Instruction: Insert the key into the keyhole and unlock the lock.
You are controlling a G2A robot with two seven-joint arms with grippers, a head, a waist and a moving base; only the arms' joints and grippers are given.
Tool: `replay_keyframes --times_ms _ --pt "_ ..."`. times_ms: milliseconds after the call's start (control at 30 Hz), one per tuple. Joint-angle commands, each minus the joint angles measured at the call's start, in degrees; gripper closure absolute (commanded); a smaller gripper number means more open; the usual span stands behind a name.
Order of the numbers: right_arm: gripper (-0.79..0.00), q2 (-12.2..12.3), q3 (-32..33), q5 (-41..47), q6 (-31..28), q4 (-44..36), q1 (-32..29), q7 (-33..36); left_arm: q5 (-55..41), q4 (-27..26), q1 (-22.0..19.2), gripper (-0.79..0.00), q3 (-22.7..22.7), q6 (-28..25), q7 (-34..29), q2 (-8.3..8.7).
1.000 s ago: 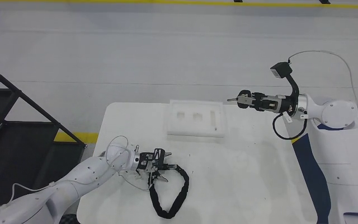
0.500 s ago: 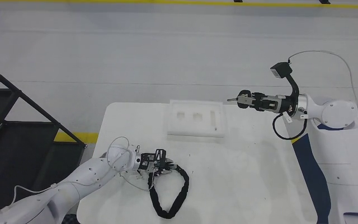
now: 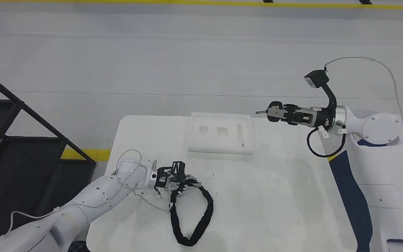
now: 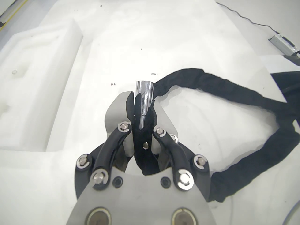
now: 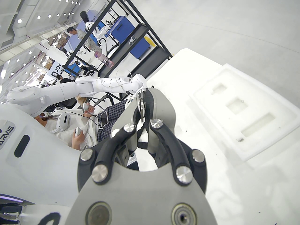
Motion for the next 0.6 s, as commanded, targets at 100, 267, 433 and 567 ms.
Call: replay_keyframes --times_ms 100,267,433,567 --pt "0.0 0.0 0.0 0.0 0.0 0.0 0.0 0.0 -2.9 -2.4 0.3 0.0 -2.8 -3.9 2.6 1.12" --pt "0.0 0.0 0.0 0.0 0.0 0.0 0.0 0.0 -4.6 -6.6 0.7 0.0 -5.8 -6.5 4.4 2.23" --pt "0.0 0.2 -1.1 -0.6 2.7 -3.5 -0.9 0.5 -5.5 -10.9 0.3 0.0 -8.4 -9.2 5.6 2.89" --pt "0.0 0.6 -2.0 0.7 6.6 -6.9 -0.7 5.2 -5.9 -14.1 -0.4 0.0 -9.9 -9.1 4.4 2.8"
